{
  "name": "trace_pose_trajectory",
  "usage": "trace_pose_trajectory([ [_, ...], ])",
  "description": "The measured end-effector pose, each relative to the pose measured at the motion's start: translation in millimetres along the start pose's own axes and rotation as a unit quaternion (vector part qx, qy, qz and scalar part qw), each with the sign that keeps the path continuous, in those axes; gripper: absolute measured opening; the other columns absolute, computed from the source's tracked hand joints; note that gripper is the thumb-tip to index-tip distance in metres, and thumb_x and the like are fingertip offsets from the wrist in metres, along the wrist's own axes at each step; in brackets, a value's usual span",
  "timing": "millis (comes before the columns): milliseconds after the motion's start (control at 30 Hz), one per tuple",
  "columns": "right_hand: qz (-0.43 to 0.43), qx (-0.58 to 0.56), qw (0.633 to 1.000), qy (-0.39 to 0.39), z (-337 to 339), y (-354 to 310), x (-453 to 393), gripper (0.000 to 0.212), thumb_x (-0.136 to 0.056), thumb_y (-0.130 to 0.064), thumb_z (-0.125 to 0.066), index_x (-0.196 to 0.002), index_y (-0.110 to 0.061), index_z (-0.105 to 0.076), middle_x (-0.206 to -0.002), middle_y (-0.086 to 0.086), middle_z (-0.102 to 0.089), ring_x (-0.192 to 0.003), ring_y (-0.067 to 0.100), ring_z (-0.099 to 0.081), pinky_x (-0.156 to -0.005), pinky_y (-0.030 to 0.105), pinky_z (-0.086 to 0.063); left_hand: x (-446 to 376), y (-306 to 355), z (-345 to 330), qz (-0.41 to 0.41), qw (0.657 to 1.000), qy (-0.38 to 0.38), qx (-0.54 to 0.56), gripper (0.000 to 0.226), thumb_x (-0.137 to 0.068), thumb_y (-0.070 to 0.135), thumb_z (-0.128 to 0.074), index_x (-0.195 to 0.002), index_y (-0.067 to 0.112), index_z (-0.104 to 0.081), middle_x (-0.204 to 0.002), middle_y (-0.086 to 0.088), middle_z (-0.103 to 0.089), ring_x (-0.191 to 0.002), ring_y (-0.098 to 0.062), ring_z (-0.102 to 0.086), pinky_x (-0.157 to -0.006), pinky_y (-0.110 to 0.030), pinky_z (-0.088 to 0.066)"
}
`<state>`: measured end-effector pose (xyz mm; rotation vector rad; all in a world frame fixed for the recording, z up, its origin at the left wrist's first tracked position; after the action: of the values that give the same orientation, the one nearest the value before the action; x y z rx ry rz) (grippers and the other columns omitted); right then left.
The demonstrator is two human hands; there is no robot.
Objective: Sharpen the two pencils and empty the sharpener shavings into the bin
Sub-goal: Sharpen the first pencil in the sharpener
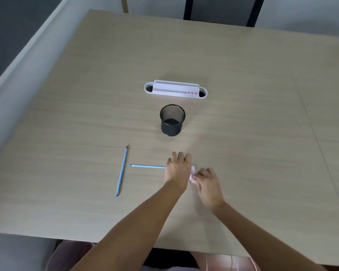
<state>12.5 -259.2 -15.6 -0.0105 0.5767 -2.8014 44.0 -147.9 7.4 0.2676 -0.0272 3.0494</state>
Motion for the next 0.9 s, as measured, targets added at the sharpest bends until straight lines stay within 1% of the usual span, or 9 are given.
trace_pose_trajectory([
  [67, -0.022, -0.03, 0.999, 0.013, 3, 3, 22, 0.017, -0.088, -0.017, -0.056, -0.078, -0.019, -0.068, -0.075, -0.001, -0.06, -0.071, 0.022, -0.05, -0.064, 0.03, -0.041, 0, 0, 0, -0.003, 1.0, 0.011, -0.001, 0.046, -0.029, 0.018, -0.082, -0.067, 0.022, -0.058, -0.061, 0.006, -0.056, -0.059, -0.014, -0.055, -0.043, -0.019, -0.035],
  [167, 0.03, -0.004, 0.999, 0.039, 19, 2, 24, 0.025, -0.09, -0.025, -0.042, -0.081, -0.022, -0.065, -0.078, -0.004, -0.059, -0.076, 0.021, -0.048, -0.069, 0.025, -0.027, 2, 3, -8, -0.023, 1.0, 0.012, 0.003, 0.042, -0.051, 0.022, -0.08, -0.084, 0.019, -0.054, -0.076, 0.003, -0.059, -0.074, -0.017, -0.055, -0.051, -0.022, -0.035],
  [300, 0.02, 0.039, 0.993, 0.109, 43, 11, -31, 0.011, -0.086, -0.027, -0.06, -0.078, -0.026, -0.067, -0.077, -0.005, -0.059, -0.078, 0.02, -0.045, -0.066, 0.029, -0.029, 1, 2, -5, -0.023, 1.0, 0.01, 0.01, 0.042, -0.048, 0.017, -0.079, -0.083, 0.019, -0.057, -0.076, 0.002, -0.06, -0.072, -0.018, -0.057, -0.051, -0.023, -0.042],
  [433, 0.027, 0.086, 0.995, 0.034, 19, 10, -55, 0.015, -0.068, -0.008, -0.079, -0.066, -0.021, -0.071, -0.066, 0.001, -0.06, -0.068, 0.028, -0.054, -0.056, 0.037, -0.042, 4, 0, 2, -0.008, 1.0, 0.025, -0.007, 0.037, -0.034, 0.02, -0.081, -0.065, 0.023, -0.06, -0.059, 0.007, -0.057, -0.057, -0.014, -0.057, -0.042, -0.02, -0.04],
  [500, 0.029, 0.079, 0.996, -0.002, 4, 7, -32, 0.023, -0.061, 0.0, -0.08, -0.063, -0.02, -0.069, -0.061, 0.001, -0.058, -0.063, 0.028, -0.053, -0.053, 0.036, -0.045, 3, 1, 3, -0.004, 0.999, 0.033, -0.005, 0.038, -0.032, 0.02, -0.081, -0.063, 0.023, -0.06, -0.058, 0.007, -0.057, -0.057, -0.014, -0.056, -0.042, -0.02, -0.039],
  [567, 0.012, 0.041, 0.999, 0.0, -2, 5, 3, 0.02, -0.068, -0.003, -0.077, -0.068, -0.021, -0.07, -0.064, -0.001, -0.058, -0.066, 0.025, -0.051, -0.057, 0.035, -0.045, 3, 2, 1, 0.002, 1.0, 0.013, -0.01, 0.043, -0.028, 0.018, -0.083, -0.064, 0.024, -0.059, -0.058, 0.007, -0.056, -0.057, -0.013, -0.055, -0.042, -0.02, -0.038],
  [700, 0.038, 0.002, 0.996, 0.075, 20, 4, 24, 0.016, -0.085, -0.019, -0.051, -0.08, -0.022, -0.066, -0.075, -0.002, -0.058, -0.079, 0.016, -0.039, -0.069, 0.027, -0.027, 2, 4, -1, -0.012, 1.0, 0.026, 0.006, 0.04, -0.035, 0.028, -0.085, -0.065, 0.023, -0.058, -0.059, 0.006, -0.056, -0.058, -0.014, -0.055, -0.042, -0.02, -0.038],
  [800, 0.046, 0.03, 0.988, 0.141, 43, 5, -14, 0.006, -0.083, -0.021, -0.062, -0.079, -0.024, -0.064, -0.074, -0.004, -0.058, -0.079, 0.017, -0.042, -0.071, 0.025, -0.022, 3, 2, -4, -0.015, 1.0, 0.022, 0.002, 0.041, -0.041, 0.034, -0.085, -0.071, 0.022, -0.06, -0.064, 0.006, -0.059, -0.062, -0.015, -0.058, -0.045, -0.02, -0.04],
  [900, 0.036, 0.057, 0.988, 0.142, 45, 10, -48, 0.008, -0.081, -0.024, -0.071, -0.074, -0.024, -0.068, -0.07, -0.003, -0.059, -0.073, 0.023, -0.05, -0.067, 0.03, -0.027, 3, 1, -1, -0.01, 1.0, 0.022, 0.015, 0.045, -0.029, 0.019, -0.084, -0.067, 0.02, -0.06, -0.058, 0.005, -0.056, -0.056, -0.015, -0.055, -0.041, -0.019, -0.037],
])
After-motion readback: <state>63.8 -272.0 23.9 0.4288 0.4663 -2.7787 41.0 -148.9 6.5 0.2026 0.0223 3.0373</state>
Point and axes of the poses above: each hand's wrist, its own x-axis away from the middle knuckle, its own z-axis out of the back of the hand, y = z × x, the point moved 4 cm from there along -x, towards the middle knuckle
